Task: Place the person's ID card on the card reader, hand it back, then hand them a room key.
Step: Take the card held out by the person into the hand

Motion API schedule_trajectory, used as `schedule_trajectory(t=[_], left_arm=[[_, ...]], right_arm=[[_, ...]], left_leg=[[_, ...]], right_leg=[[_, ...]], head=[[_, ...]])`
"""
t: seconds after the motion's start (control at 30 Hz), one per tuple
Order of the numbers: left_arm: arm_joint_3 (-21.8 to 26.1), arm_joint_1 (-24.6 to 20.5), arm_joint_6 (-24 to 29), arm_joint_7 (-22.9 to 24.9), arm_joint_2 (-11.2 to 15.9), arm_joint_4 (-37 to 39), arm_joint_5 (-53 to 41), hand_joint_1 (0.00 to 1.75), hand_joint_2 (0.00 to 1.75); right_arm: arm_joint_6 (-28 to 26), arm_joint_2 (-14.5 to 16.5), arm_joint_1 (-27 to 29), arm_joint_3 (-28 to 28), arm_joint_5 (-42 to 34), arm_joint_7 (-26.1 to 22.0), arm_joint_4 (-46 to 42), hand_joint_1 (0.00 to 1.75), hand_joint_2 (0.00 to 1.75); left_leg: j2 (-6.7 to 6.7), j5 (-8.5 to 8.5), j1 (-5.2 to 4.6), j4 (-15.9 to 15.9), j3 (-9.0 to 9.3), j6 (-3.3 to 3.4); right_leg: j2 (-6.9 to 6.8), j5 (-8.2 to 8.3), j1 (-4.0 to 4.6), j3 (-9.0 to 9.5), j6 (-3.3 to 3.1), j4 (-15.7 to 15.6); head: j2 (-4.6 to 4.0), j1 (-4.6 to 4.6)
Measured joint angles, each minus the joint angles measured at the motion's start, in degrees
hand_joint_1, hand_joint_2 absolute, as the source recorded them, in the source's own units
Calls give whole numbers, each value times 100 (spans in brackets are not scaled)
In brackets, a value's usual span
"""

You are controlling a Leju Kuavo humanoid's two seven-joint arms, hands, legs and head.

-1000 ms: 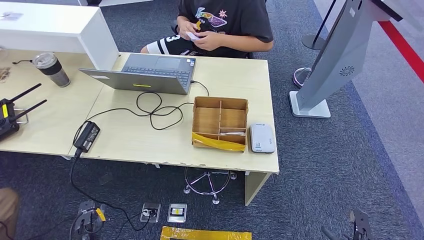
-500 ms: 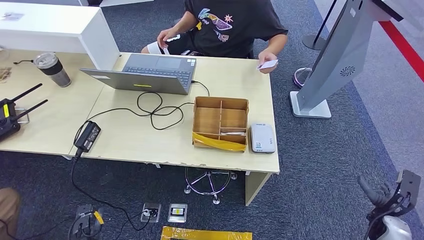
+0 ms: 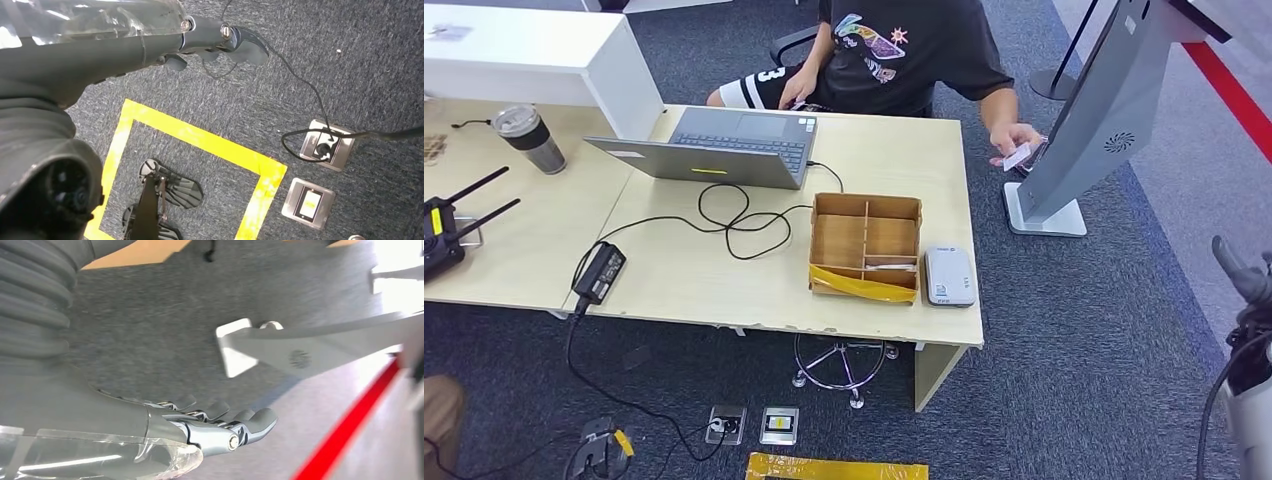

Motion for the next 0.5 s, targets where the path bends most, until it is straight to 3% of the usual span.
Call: schedule_trajectory(t=[0.3, 0.5], left_arm=[[-9, -35, 10, 1, -11, 2, -24, 0, 0], [-17, -74, 55, 32, -36, 2, -20, 0, 0]], right_arm=[[-90, -167, -291, 186, 523, 400, -1129, 0, 175], [-115, -144, -305, 452, 1676, 685, -2266, 0, 175]], left_leg=[[-2, 0, 1, 0, 0, 0], [-4, 2, 1, 0, -2, -1]], right_leg=[[-2, 0, 1, 1, 0, 0], [-3, 1, 2, 3, 0, 2]], head=[[0, 0], [0, 0]])
